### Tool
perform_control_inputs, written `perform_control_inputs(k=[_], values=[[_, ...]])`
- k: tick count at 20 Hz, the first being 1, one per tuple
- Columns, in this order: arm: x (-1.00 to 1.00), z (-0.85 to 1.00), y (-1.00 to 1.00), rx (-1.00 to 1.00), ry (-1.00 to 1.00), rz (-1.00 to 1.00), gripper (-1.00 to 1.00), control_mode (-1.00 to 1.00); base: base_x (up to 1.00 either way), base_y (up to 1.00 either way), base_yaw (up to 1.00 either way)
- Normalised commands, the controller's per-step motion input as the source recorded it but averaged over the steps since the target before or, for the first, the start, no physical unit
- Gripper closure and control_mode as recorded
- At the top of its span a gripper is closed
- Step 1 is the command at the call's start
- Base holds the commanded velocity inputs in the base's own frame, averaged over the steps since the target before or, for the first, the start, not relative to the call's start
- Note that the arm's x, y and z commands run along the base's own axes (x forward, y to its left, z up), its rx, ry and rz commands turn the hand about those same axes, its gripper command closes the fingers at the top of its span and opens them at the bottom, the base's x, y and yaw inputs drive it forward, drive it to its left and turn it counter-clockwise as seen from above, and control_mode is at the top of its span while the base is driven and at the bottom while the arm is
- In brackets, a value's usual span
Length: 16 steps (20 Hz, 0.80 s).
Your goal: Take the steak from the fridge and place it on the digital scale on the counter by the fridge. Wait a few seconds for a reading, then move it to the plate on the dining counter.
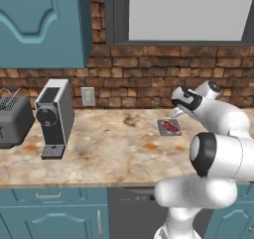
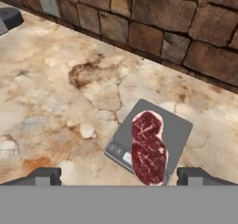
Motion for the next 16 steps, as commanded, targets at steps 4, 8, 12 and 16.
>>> perform_control_inputs(k=[4, 8, 12, 16], values=[[-0.58, 0.35, 0.18, 0.0, 0.09, 0.0, -1.0, -1.0, 0.0, 0.0, 0.0], [-0.5, 0.23, 0.09, -0.02, 0.02, 0.0, -1.0, -1.0, 0.0, 0.0, 0.0], [-0.46, 0.19, 0.02, -0.06, 0.0, 0.0, -1.0, -1.0, 0.0, 0.0, 0.0], [-0.24, 0.07, 0.02, -0.1, 0.0, 0.0, -1.0, -1.0, 0.0, 0.0, 0.0]])
